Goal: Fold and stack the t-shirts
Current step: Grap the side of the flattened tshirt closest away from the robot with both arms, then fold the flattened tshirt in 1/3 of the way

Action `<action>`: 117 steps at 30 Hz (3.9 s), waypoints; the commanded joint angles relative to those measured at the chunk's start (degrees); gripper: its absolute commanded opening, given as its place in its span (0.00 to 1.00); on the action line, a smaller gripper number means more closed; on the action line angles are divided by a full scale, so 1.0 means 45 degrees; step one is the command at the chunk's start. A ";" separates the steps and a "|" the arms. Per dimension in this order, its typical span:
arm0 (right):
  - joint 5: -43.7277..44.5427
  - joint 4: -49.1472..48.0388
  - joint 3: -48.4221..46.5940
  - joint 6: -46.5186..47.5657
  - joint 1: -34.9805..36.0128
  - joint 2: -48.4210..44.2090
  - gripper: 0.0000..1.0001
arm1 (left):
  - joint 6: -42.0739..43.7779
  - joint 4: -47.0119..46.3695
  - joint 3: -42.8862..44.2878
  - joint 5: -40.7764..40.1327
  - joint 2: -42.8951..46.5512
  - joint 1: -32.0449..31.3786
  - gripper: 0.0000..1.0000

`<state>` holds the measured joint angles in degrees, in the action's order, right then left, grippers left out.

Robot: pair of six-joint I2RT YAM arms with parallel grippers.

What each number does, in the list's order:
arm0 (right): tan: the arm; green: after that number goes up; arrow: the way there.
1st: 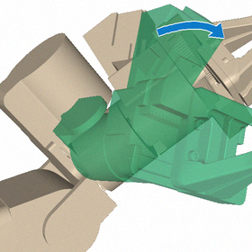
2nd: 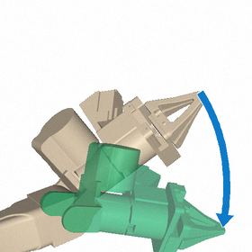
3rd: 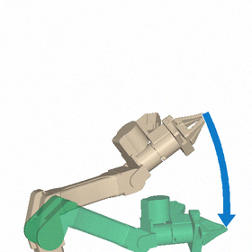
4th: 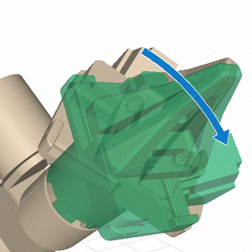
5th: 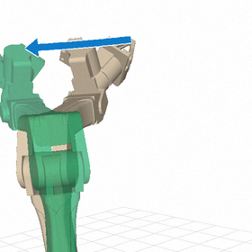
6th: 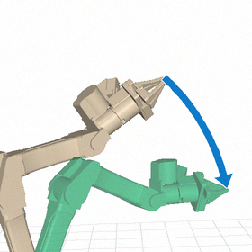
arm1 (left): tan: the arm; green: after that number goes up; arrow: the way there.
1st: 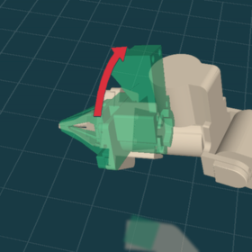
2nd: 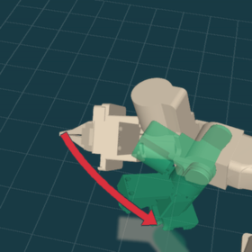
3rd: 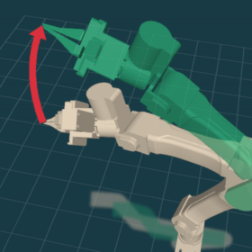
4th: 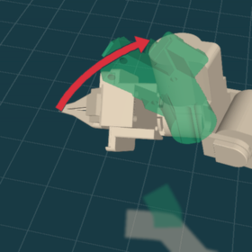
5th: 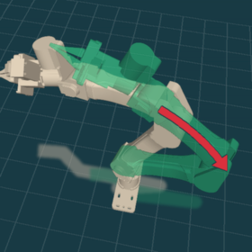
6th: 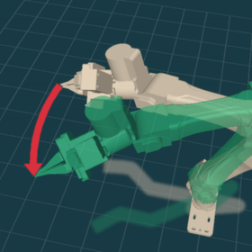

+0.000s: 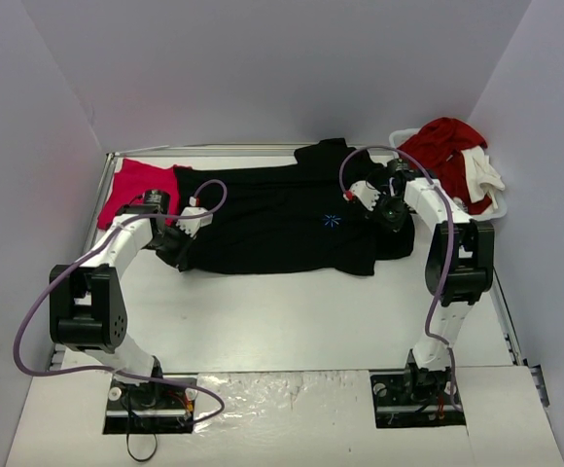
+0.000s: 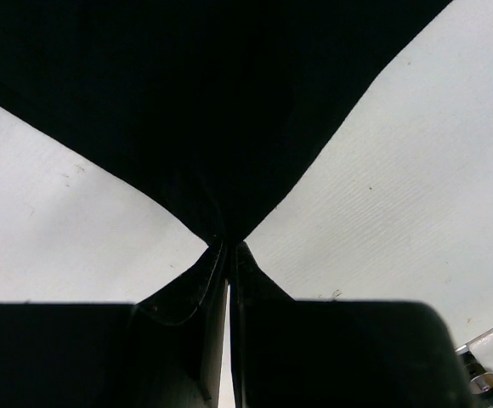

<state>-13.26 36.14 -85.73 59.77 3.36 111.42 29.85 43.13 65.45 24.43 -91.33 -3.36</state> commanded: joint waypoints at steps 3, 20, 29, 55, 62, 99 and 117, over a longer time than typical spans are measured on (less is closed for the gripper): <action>0.0407 0.1089 -0.0342 -0.0352 -0.0082 -0.0657 0.00 | 0.0243 0.0278 -0.0072 0.0373 0.0764 0.0082 0.02; -0.0334 0.6439 0.1315 0.0038 -0.0374 -0.5556 0.00 | 0.2447 0.3226 0.0105 0.0941 0.3770 0.0101 0.02; 0.0231 0.7047 0.3055 -0.0585 -0.0258 -0.9561 0.00 | 0.3756 0.4242 -0.1360 0.0510 0.6581 0.0121 0.02; -0.1370 0.6130 0.0167 -0.0859 -0.0238 -0.6773 0.00 | 0.2880 0.2915 -0.0874 0.1526 0.5474 0.0668 0.02; -0.1488 0.5856 -0.2037 -0.1055 -0.0296 -0.4196 0.00 | 0.2996 0.2544 0.0238 0.1330 0.3932 0.1428 0.02; -0.0689 0.2850 -0.9270 -0.4100 -0.0335 0.4363 0.50 | 0.2294 0.0611 0.3308 0.1370 -0.1367 0.1703 0.91; -0.2699 0.5132 -0.4484 -0.2227 0.0777 0.2193 0.51 | 0.0341 -0.0874 0.1393 -0.0310 0.1760 0.2073 0.94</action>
<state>-23.51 52.53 -108.07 46.85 4.93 122.13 34.15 41.06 72.14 24.84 -85.43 5.13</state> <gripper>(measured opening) 0.512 0.939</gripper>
